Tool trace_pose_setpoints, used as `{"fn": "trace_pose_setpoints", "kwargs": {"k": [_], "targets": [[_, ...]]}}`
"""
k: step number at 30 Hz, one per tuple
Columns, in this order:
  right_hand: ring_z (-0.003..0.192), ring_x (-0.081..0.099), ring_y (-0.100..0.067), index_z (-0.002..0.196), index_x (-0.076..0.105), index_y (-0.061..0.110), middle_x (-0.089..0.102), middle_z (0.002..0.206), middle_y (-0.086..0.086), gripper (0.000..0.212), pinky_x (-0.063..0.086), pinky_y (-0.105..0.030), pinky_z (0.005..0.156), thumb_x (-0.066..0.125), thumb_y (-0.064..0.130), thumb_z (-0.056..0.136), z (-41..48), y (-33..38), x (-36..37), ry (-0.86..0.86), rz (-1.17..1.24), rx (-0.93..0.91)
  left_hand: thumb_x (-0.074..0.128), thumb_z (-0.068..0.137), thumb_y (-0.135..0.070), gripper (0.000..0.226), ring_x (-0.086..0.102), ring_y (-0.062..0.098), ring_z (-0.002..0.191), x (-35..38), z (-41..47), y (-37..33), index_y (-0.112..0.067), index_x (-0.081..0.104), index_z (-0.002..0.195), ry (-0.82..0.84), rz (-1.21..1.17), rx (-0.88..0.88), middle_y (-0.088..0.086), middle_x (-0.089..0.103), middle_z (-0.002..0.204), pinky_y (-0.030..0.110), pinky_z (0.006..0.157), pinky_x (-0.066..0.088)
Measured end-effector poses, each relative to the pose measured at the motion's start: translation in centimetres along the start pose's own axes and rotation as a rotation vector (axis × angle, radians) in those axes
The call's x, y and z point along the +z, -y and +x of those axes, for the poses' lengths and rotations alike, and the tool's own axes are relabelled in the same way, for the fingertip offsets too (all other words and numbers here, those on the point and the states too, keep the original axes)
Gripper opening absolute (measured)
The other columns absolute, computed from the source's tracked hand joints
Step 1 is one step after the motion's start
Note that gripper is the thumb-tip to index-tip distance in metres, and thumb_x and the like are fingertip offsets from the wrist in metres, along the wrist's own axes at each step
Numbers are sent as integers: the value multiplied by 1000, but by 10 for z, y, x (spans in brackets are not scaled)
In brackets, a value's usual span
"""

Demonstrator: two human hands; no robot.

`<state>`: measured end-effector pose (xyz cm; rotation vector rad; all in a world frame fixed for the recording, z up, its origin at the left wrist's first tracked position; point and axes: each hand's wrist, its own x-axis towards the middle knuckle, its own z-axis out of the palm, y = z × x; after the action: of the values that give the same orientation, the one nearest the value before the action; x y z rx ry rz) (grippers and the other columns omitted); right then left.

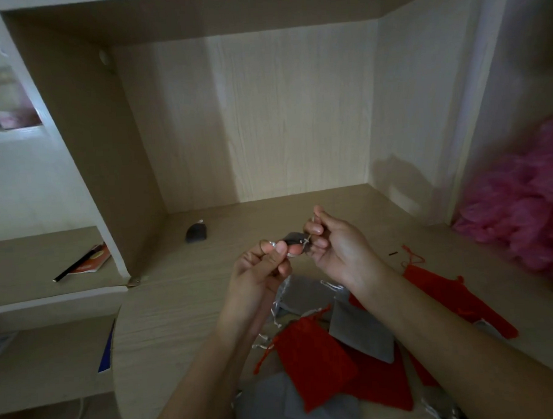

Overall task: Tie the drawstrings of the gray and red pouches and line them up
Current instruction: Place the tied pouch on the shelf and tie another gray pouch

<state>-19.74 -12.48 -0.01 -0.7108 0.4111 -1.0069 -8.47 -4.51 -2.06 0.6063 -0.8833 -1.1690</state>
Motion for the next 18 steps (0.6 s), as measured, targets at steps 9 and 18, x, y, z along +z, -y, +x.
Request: {"fn": "trace_pose_setpoints", "kwargs": {"k": [9, 18], "targets": [[41, 45, -9, 64, 55, 14, 54, 54, -2, 21, 36, -15, 41, 60, 24, 82, -5, 18, -4, 177, -267, 28, 56, 79, -12, 3, 55, 7, 58, -13, 6, -5, -11, 53, 78, -130, -61, 0, 2, 66, 71, 14, 57, 48], [51, 53, 5, 85, 71, 13, 63, 64, 8, 17, 39, -8, 52, 81, 13, 71, -10, 17, -4, 190, -1479, -213, 51, 89, -6, 11, 59, 9, 60, -22, 11, -8, -8, 54, 78, -185, -5, -3, 3, 63, 67, 16, 62, 52]]}}
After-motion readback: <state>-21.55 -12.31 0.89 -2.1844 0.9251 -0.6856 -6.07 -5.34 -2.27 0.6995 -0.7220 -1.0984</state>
